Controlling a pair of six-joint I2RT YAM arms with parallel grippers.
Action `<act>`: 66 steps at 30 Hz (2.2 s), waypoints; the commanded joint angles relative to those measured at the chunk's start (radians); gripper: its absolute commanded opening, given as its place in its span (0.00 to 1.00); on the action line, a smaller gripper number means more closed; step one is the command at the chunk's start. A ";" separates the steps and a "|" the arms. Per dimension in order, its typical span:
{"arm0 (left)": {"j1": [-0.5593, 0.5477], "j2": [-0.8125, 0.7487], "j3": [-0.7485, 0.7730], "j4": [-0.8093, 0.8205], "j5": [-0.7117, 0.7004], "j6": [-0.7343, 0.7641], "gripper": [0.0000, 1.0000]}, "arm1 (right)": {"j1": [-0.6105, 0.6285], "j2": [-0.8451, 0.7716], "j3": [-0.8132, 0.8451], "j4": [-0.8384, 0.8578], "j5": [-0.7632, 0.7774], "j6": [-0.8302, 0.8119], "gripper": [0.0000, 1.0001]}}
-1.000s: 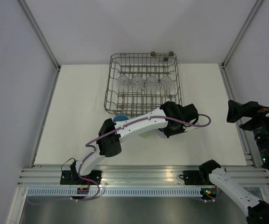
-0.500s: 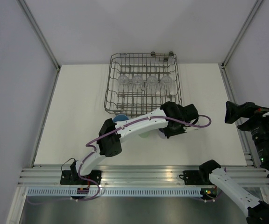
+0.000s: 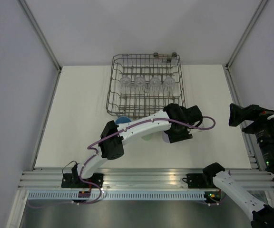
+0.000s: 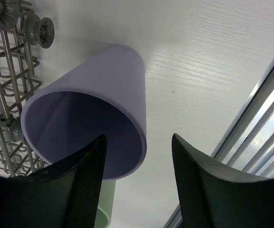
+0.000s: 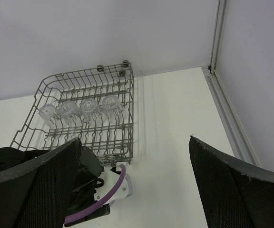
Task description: Unload the cups from the dish rack
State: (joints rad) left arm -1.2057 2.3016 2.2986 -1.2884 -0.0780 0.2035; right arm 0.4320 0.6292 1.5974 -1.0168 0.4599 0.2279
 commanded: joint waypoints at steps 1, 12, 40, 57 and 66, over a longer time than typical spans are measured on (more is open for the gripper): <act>0.005 -0.050 0.042 0.055 -0.002 0.004 0.63 | 0.002 -0.005 -0.004 0.007 -0.013 -0.022 0.98; 0.012 -0.201 0.029 0.141 0.072 -0.047 1.00 | 0.002 0.000 0.012 0.000 -0.021 -0.025 0.98; 0.549 -0.772 -0.593 0.471 -0.393 -0.607 1.00 | 0.014 0.268 -0.263 0.236 -0.144 0.028 0.98; 0.713 -1.223 -1.020 0.386 -0.467 -0.520 1.00 | -0.052 0.987 -0.080 0.455 -0.303 -0.047 0.98; 0.713 -1.440 -1.268 0.560 -0.442 -0.477 1.00 | -0.065 1.230 0.079 0.452 -0.284 -0.090 0.95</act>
State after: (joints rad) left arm -0.4904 0.8837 1.0645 -0.8215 -0.5201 -0.3149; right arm 0.3779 1.7969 1.6020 -0.5884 0.1623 0.1658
